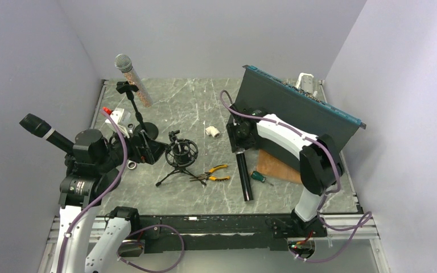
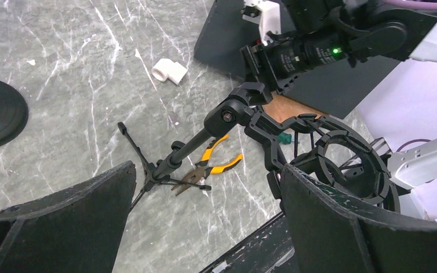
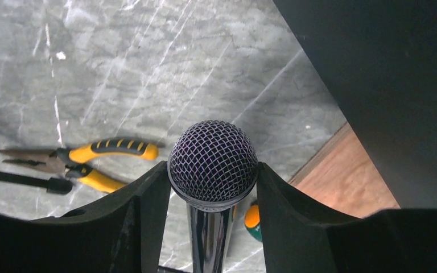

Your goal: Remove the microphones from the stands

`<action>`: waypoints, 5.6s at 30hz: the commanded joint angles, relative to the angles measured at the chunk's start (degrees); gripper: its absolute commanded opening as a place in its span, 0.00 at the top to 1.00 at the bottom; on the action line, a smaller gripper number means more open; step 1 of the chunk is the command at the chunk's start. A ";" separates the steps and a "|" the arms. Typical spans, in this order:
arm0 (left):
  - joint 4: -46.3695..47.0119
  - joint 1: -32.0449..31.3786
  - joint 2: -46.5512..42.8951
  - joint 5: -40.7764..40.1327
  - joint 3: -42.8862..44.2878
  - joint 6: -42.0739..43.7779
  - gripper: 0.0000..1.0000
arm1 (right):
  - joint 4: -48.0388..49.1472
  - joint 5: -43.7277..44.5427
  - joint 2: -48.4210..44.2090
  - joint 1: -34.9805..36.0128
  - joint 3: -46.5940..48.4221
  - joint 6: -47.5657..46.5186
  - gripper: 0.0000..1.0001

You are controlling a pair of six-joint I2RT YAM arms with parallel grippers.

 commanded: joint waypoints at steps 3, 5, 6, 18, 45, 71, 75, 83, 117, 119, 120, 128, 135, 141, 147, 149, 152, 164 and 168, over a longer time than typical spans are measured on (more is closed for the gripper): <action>1.22 -0.29 -0.95 0.82 -1.43 -0.99 0.01 | 6.31 1.14 4.60 -0.38 3.16 1.67 0.91; 0.96 -0.37 -0.91 0.67 -1.46 -0.84 0.01 | 7.28 1.55 5.93 -0.41 3.12 2.04 0.88; 0.93 -0.38 -0.95 0.68 -1.48 -0.80 0.01 | 7.55 1.96 6.47 -0.40 3.03 2.24 0.85; 0.86 -0.47 -1.31 0.58 -1.53 -1.06 0.01 | 10.34 4.77 8.40 -0.30 0.62 2.77 0.50; 6.18 -1.10 1.52 10.31 3.54 -8.28 0.02 | 26.02 -36.98 -10.08 3.24 -3.65 15.26 0.14; 1.73 -2.21 -1.47 6.16 0.68 -5.85 0.02 | 52.86 -59.70 12.35 6.69 1.62 30.09 0.58; 1.28 -2.22 -1.68 5.71 0.57 -5.57 0.02 | 53.90 -60.80 13.19 6.66 1.97 30.63 0.65; 1.54 -2.31 -1.65 5.82 0.26 -5.76 0.02 | 58.69 -63.64 14.67 6.66 0.81 33.34 0.69; -3.92 -2.40 -3.24 3.96 -0.35 -2.22 0.02 | 80.66 -55.61 10.61 7.00 -12.46 -3.14 1.00; -4.69 -2.40 -3.31 4.26 -0.57 -1.76 0.02 | 86.29 -56.02 9.94 7.08 -14.55 -5.24 1.00; -5.08 -2.40 -3.54 4.43 -0.78 -1.51 0.02 | 89.36 -56.19 9.83 7.13 -15.31 -6.31 1.00; -9.44 -2.71 -3.60 2.96 -0.55 1.01 0.02 | 91.40 -55.12 9.92 8.06 -15.25 -14.97 1.00; -7.19 -2.75 -4.21 2.46 -1.70 -0.16 0.02 | 84.92 -52.04 6.33 8.68 -14.21 -9.11 0.67; -4.74 -2.75 -3.94 2.64 -3.20 -0.42 0.02 | 71.06 -41.34 -3.44 8.87 -16.85 1.03 0.11; -3.08 -2.71 -3.03 2.16 -4.30 0.05 0.02 | 42.52 -34.14 -1.73 8.27 -7.19 10.98 0.05; -2.38 -2.73 -3.15 1.99 -4.68 -0.33 0.02 | 37.14 -36.21 0.00 8.26 -4.89 14.86 0.04; -1.39 -2.75 -3.64 1.79 -5.57 -0.98 0.02 | 39.99 -41.14 0.95 7.88 -5.33 23.00 0.03; -0.08 -2.75 -4.15 1.99 -6.17 -3.04 0.02 | 53.64 -44.57 6.03 7.62 -4.09 49.01 0.26; 0.46 -2.75 -4.72 2.15 -6.51 -3.75 0.02 | 58.04 -47.87 8.34 7.61 -4.00 52.54 0.38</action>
